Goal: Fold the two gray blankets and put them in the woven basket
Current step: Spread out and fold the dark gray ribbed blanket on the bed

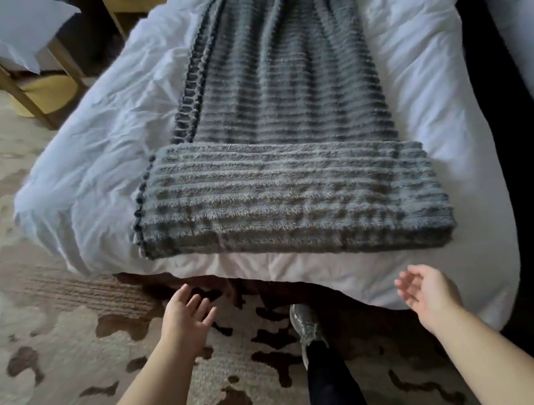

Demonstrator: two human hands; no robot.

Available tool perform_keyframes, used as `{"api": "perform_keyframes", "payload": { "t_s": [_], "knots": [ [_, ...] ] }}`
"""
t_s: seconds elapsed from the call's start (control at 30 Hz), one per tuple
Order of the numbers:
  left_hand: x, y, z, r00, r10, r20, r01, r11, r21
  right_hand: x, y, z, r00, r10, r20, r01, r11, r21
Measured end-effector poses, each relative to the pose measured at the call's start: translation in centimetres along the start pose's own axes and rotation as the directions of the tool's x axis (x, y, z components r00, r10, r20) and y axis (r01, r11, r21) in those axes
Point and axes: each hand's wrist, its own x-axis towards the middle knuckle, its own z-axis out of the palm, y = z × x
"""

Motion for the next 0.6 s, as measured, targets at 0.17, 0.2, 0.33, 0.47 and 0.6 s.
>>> {"api": "perform_keyframes", "payload": {
  "t_s": [0.17, 0.2, 0.33, 0.47, 0.6],
  "knots": [
    [-0.7, -1.0, -2.1, 0.999, -0.019, -0.033, 0.018, 0.999, -0.038, -0.2, 2.5, -0.8, 0.996, 0.073, 0.048, -0.073, 0.997, 0.002],
    [-0.1, -1.0, -2.0, 0.999, -0.027, -0.037, 0.026, 0.999, -0.047, 0.3, 2.7, -0.6, 0.995, 0.08, 0.062, -0.08, 0.997, 0.006],
    [4.1, -1.0, 0.2, 0.997, -0.077, -0.017, 0.075, 0.992, -0.096, 3.5, 2.1, 1.6, 0.984, 0.113, 0.134, -0.124, 0.99, 0.073],
    [9.5, -0.2, 4.9, 0.995, -0.094, -0.028, 0.086, 0.971, -0.221, 8.7, 0.1, 4.3, 0.979, 0.111, 0.169, -0.15, 0.96, 0.236],
    [13.3, 1.9, 9.2, 0.995, -0.088, -0.045, 0.065, 0.926, -0.373, 12.2, -1.9, 6.4, 0.981, 0.143, 0.127, -0.183, 0.894, 0.408]
  ]
}}
